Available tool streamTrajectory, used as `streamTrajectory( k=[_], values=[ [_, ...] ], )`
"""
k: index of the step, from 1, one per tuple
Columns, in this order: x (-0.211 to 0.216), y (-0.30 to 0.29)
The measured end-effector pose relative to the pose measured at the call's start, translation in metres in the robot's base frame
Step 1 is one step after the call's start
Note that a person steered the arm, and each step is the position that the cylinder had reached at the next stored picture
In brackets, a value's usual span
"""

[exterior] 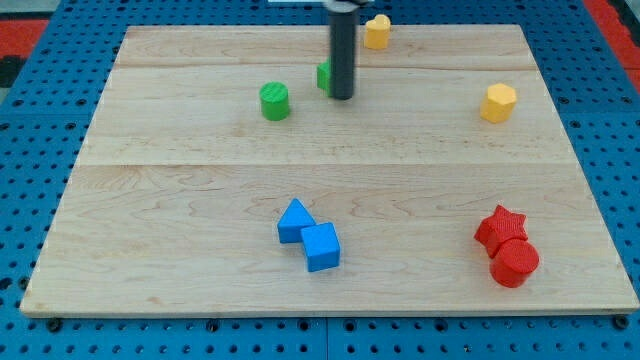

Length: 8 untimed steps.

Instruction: Push the green circle at the bottom left

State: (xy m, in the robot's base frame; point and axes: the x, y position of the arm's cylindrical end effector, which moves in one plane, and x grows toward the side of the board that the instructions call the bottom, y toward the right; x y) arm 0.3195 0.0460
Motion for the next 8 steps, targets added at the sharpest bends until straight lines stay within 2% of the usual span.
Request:
streamTrajectory(
  k=[1, 2, 4, 6, 7, 8],
  values=[
    [-0.040, 0.036],
    [-0.033, 0.015],
    [0.032, -0.099],
    [0.060, -0.209],
    [0.018, -0.221],
    [0.055, -0.250]
  ],
)
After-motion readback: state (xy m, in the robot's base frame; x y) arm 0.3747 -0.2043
